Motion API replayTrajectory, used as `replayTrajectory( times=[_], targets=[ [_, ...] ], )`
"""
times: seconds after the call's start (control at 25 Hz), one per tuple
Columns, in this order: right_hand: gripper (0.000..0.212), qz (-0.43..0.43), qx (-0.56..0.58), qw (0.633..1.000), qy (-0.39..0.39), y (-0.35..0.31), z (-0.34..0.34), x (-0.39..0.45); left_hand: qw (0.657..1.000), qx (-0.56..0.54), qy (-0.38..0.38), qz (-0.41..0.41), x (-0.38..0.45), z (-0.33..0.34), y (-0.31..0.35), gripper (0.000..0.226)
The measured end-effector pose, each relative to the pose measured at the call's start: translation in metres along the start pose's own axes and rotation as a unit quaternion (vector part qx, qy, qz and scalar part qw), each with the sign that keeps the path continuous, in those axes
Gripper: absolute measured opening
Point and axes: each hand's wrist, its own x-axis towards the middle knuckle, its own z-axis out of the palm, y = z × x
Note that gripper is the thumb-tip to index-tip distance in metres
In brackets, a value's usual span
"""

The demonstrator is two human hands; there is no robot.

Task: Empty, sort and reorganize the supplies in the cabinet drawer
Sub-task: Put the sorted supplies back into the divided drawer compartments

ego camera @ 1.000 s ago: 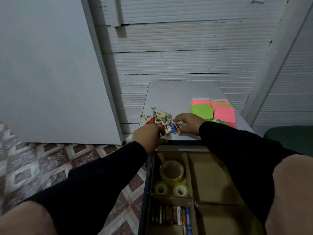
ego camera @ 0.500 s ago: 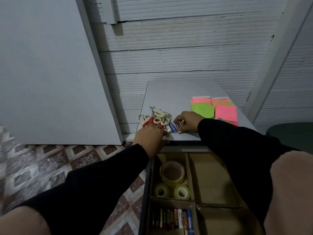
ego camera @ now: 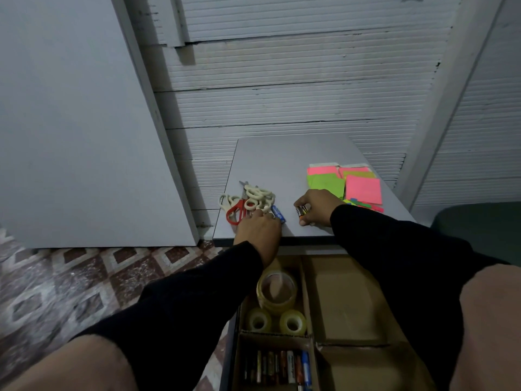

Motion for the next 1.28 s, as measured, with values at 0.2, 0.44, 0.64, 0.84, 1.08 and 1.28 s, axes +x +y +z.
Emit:
replayTrajectory(
  times=[0.2,0.44,0.64,0.84,1.08,1.28],
  targets=[
    [0.078,0.002,0.004,0.998,-0.059,0.002,-0.008,-0.001,1.0,0.0,-0.01,0.022,0.007,-0.004,0.003,0.037],
    [0.045,-0.009,0.002,0.999,-0.034,0.004,-0.006,-0.005,1.0,-0.027,0.011,0.011,0.015,-0.005,0.005,0.038],
    [0.044,-0.007,0.009,1.0,-0.004,0.007,-0.005,-0.011,1.0,-0.01,0.006,0.024,0.032,-0.015,0.0,0.044],
    [0.042,-0.021,0.021,1.0,0.002,0.013,-0.005,-0.012,0.997,0.009,-0.067,0.039,0.061,-0.019,0.008,0.054],
    [0.043,-0.023,0.038,0.999,0.011,0.019,-0.003,-0.013,0.996,-0.031,-0.076,0.023,0.074,-0.019,0.011,0.043],
    [0.045,-0.023,0.044,0.999,0.021,0.016,-0.007,-0.029,0.998,-0.056,-0.028,0.027,0.052,-0.026,0.009,0.05]
  ],
)
